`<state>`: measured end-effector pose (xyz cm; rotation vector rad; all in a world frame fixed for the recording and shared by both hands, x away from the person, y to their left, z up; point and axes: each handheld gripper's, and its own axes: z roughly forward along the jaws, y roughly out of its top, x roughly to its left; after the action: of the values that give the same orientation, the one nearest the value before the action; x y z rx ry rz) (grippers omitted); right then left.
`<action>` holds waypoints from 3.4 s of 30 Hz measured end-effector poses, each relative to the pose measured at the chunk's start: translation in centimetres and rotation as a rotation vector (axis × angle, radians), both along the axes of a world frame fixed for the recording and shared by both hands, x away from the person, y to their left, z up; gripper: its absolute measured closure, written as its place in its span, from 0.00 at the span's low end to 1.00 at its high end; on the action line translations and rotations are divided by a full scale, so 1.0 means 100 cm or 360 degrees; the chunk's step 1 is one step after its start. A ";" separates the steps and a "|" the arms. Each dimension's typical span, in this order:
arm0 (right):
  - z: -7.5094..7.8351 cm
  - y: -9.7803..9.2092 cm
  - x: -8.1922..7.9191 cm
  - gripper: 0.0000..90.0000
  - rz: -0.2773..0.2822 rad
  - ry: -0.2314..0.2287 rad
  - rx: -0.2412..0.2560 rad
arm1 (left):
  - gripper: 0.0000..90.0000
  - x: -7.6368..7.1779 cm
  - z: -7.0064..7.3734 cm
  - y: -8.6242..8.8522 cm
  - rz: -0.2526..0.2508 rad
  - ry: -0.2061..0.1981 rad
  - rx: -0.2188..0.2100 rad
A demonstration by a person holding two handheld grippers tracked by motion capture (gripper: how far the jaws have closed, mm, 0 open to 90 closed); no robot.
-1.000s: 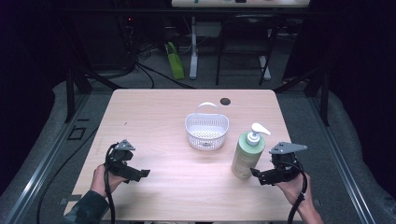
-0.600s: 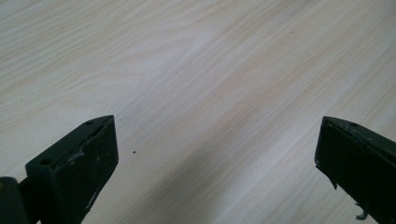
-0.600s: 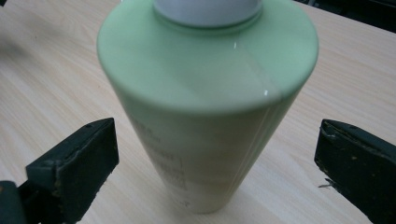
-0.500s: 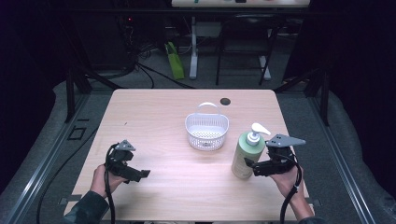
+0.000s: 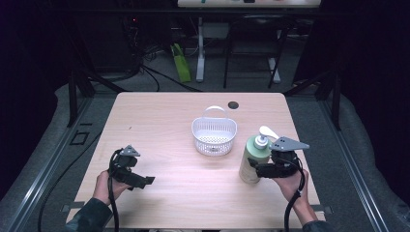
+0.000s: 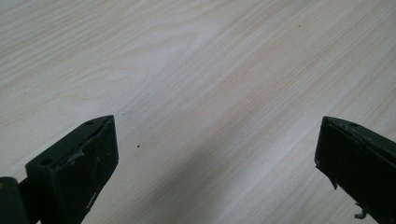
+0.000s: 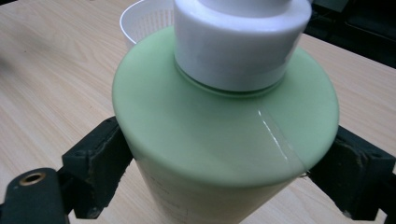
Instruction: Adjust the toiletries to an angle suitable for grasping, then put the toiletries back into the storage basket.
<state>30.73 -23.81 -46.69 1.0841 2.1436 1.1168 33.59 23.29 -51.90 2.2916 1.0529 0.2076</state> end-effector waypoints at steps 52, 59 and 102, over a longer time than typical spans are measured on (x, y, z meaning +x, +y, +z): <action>0.018 0.010 -0.007 0.01 -0.0232 -0.0099 0.0148 | 0.00 -0.001 0.001 0.002 -0.0010 -0.0019 0.0003; 0.027 0.013 -0.009 0.02 -0.0222 -0.0189 0.0170 | 0.00 0.000 0.000 0.003 0.0022 -0.0026 -0.0002; 0.047 0.016 0.001 0.70 -0.0259 -0.0427 0.0332 | 0.00 -0.003 -0.001 0.005 0.0019 -0.0013 0.0031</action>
<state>30.79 -22.18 -42.01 1.1060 1.7309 1.3464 33.26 23.80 -51.96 2.3004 1.0649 0.2332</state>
